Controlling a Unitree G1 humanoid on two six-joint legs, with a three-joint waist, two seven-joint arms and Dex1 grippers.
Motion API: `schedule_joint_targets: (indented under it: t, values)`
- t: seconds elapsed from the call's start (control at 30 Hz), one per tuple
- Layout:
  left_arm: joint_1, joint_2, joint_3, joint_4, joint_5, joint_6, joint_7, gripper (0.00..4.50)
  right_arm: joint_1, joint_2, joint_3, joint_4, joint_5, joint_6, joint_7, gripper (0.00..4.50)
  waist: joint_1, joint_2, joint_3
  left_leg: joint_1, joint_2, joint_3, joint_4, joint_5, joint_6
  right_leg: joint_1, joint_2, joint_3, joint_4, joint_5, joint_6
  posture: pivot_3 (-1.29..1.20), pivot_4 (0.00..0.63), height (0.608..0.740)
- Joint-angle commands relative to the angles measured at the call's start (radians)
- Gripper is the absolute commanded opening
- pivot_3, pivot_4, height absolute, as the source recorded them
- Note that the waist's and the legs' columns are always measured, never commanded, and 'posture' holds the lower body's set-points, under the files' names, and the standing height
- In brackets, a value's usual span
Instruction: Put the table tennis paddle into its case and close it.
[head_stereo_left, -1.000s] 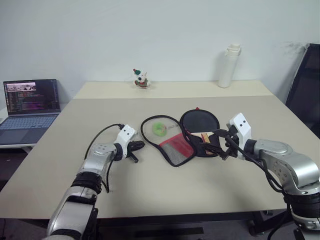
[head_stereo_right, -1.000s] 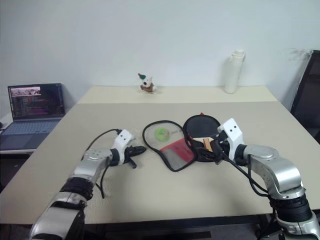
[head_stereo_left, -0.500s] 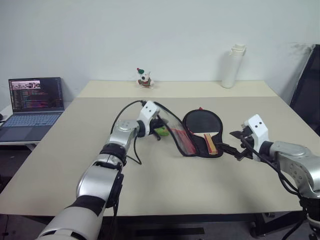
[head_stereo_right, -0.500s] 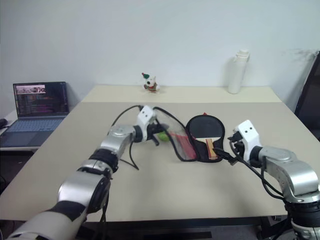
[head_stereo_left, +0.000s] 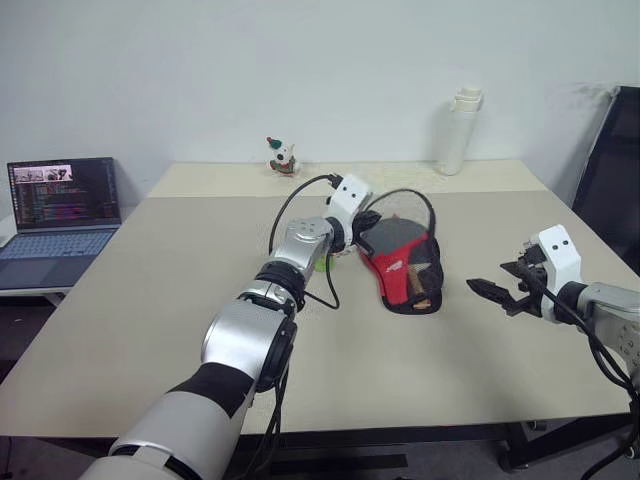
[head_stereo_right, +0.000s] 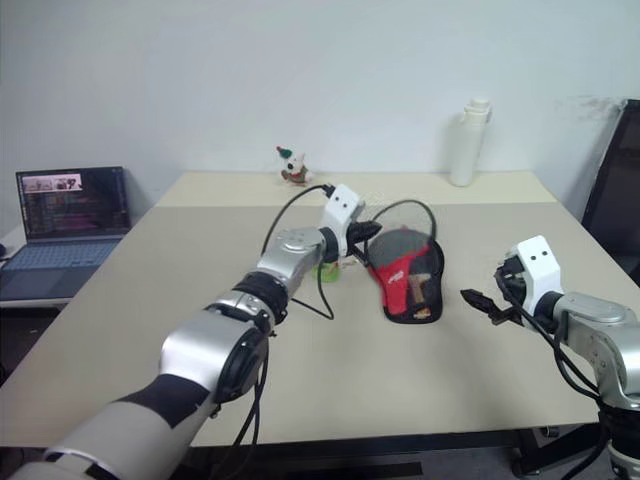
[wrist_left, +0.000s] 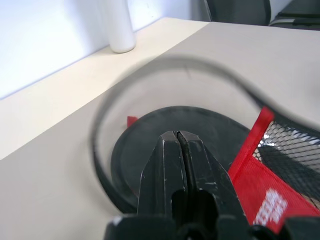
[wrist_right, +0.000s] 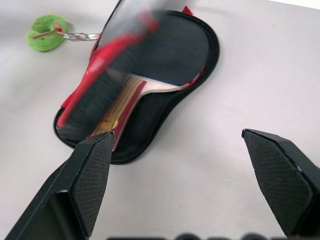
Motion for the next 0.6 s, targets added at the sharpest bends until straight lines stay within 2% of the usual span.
schedule_joint_targets:
  t: [0.03,0.17,0.23,0.33,0.4,0.5,0.6]
  values:
    - [0.001,0.030,0.056,-0.029,-0.036,-0.041,-0.042,0.06,-0.040,0.037,0.002,0.039,-0.003,-0.031,-0.018,4.50,-0.002,0.000,0.000,0.000,0.000,0.000,0.000,0.000,0.000,0.000,0.000,0.000,0.000,0.000,0.000,0.00,0.150,0.740]
    - [0.065,0.068,0.078,-0.064,-0.053,-0.072,-0.162,0.06,-0.091,0.094,0.012,0.128,-0.004,-0.050,-0.032,4.50,-0.005,0.000,0.000,0.002,0.001,0.002,-0.001,0.000,0.000,0.000,0.000,0.002,0.001,0.000,0.000,0.00,0.150,0.740]
    - [0.136,0.107,0.076,-0.134,-0.083,-0.079,-0.329,0.06,-0.140,0.123,0.035,0.212,-0.020,-0.085,-0.035,4.50,-0.007,0.001,0.000,0.002,0.001,0.002,-0.001,0.000,0.000,0.000,0.000,0.002,0.001,0.001,-0.001,0.00,0.150,0.740]
    - [0.272,0.176,0.064,-0.329,-0.144,-0.007,-0.541,0.06,-0.225,0.163,0.077,0.360,-0.062,-0.144,-0.037,4.50,-0.009,0.001,0.000,0.005,0.001,0.006,-0.003,0.000,0.000,0.000,0.000,0.003,0.002,0.003,-0.005,0.00,0.150,0.740]
    - [0.365,0.219,0.060,-0.498,-0.190,0.084,-0.617,0.06,-0.277,0.183,0.098,0.465,-0.088,-0.183,-0.035,4.50,-0.009,0.001,0.000,0.005,0.002,0.006,-0.003,0.000,0.000,0.000,0.001,0.004,0.002,0.003,-0.005,0.00,0.150,0.740]
    - [0.497,0.297,0.071,-0.763,-0.254,0.234,-0.656,0.06,-0.355,0.210,0.127,0.637,-0.125,-0.244,-0.010,4.50,-0.006,0.001,0.000,0.003,0.002,0.004,-0.002,0.000,0.000,-0.001,0.001,0.004,0.001,0.003,-0.005,0.00,0.150,0.740]
    - [0.590,0.374,0.114,-0.963,-0.306,0.353,-0.597,0.06,-0.432,0.232,0.180,0.838,-0.186,-0.341,0.038,4.50,-0.006,0.001,0.000,0.003,0.002,0.003,-0.002,0.000,0.000,0.000,0.000,0.004,0.001,0.003,-0.006,0.00,0.150,0.740]
